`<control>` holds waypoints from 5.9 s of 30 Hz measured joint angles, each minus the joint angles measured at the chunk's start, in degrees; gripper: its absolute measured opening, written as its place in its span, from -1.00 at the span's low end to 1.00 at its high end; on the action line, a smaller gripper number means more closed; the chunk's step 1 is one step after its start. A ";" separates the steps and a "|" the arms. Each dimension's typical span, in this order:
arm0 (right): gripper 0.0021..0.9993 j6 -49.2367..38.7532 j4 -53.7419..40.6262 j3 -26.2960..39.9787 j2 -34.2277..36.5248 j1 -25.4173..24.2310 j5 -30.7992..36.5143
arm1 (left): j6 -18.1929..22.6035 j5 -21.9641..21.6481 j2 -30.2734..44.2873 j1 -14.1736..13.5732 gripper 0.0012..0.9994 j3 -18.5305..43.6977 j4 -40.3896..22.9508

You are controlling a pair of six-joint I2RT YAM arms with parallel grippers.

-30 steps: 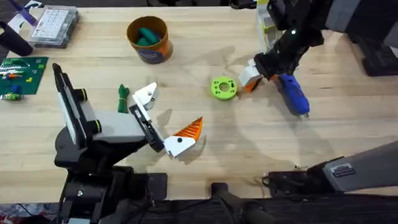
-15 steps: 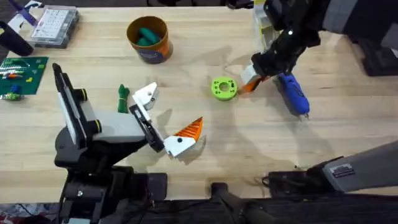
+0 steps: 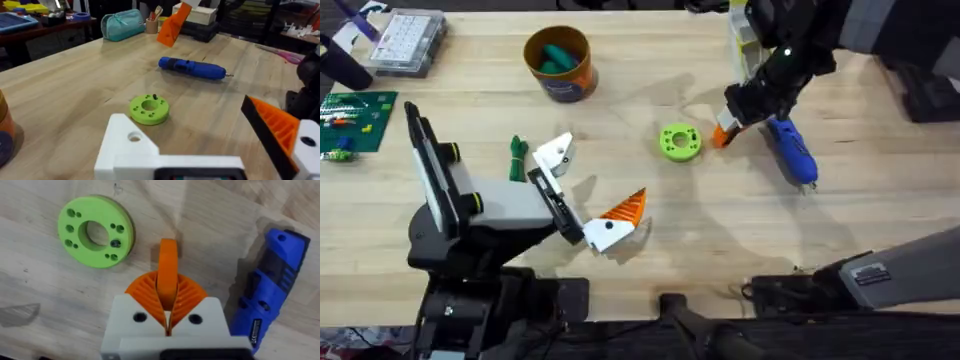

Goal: Pick up the gripper from the table and insert it into the empty holder that is missing its gripper. Then pick up a screw, insert it into the mounting hole, and use the screwdriver to tighten it. Finally, clean up the table by picking up the vegetable and placing it into the bucket.

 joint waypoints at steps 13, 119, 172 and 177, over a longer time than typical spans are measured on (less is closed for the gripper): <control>-0.98 0.00 -2.80 2.33 -2.87 0.00 0.02 | 0.00 0.00 0.00 0.00 0.99 0.00 0.00; -0.98 93.08 124.20 -27.02 -4.81 -5.22 -80.33 | -0.01 3.04 0.00 0.00 0.99 0.00 -0.35; -0.98 90.81 126.57 -34.99 5.76 8.96 -79.29 | 0.00 3.04 0.02 0.00 0.99 0.00 -0.35; -0.98 90.12 126.61 -35.04 6.27 9.38 -78.86 | 0.00 3.04 0.00 0.00 0.99 0.00 -0.35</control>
